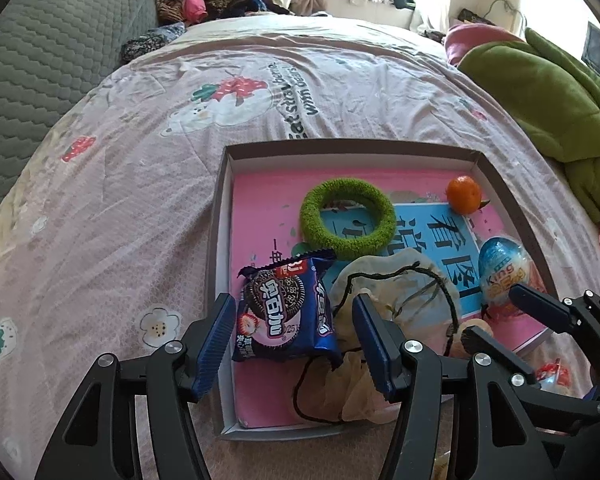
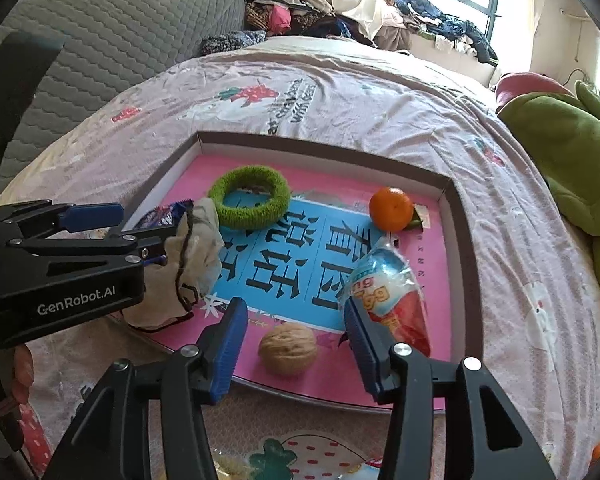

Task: Organize objects
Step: 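Open both grippers to drop the cookie packet and walnut into the tray, then pull both open grippers back toward the rice-cake packet and red-wrapped egg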

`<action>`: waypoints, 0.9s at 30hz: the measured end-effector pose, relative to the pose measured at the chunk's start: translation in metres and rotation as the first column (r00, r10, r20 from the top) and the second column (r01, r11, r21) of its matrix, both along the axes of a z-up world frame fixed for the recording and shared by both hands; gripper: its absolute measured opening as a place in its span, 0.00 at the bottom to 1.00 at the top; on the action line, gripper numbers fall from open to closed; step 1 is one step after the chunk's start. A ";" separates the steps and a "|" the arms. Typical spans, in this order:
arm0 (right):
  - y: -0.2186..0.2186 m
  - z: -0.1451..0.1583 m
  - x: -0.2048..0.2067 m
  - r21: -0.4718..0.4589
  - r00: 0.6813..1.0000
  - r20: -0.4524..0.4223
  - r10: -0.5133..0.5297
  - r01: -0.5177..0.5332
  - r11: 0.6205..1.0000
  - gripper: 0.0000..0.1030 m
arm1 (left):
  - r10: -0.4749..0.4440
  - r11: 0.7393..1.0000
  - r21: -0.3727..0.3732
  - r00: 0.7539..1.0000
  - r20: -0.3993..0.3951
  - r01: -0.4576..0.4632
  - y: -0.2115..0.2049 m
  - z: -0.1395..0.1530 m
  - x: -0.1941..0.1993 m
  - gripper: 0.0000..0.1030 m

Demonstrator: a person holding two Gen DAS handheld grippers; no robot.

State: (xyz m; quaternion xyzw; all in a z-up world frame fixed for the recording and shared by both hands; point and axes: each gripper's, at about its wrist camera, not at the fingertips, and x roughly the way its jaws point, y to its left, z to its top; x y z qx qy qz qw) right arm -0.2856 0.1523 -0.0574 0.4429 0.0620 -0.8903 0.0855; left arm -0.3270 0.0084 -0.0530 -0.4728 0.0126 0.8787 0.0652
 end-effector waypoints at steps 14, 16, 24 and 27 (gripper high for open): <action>0.007 0.048 0.018 -0.035 0.997 -0.078 -0.020 0.018 0.999 0.49 | 0.016 1.000 -0.002 0.998 -0.065 -0.016 -0.007 0.044 0.032 0.61; 0.008 0.054 0.021 -0.037 0.996 -0.083 -0.017 0.014 0.999 0.49 | 0.014 1.000 0.000 0.997 -0.075 -0.014 -0.007 0.052 0.037 0.61; 0.009 0.081 0.038 -0.033 0.993 -0.121 -0.016 0.012 0.999 0.49 | 0.025 1.000 -0.003 0.994 -0.109 -0.025 -0.010 0.077 0.058 0.61; 0.011 0.090 0.045 -0.041 0.991 -0.134 -0.017 0.012 0.999 0.49 | 0.021 1.000 -0.016 0.993 -0.120 -0.023 -0.007 0.084 0.068 0.61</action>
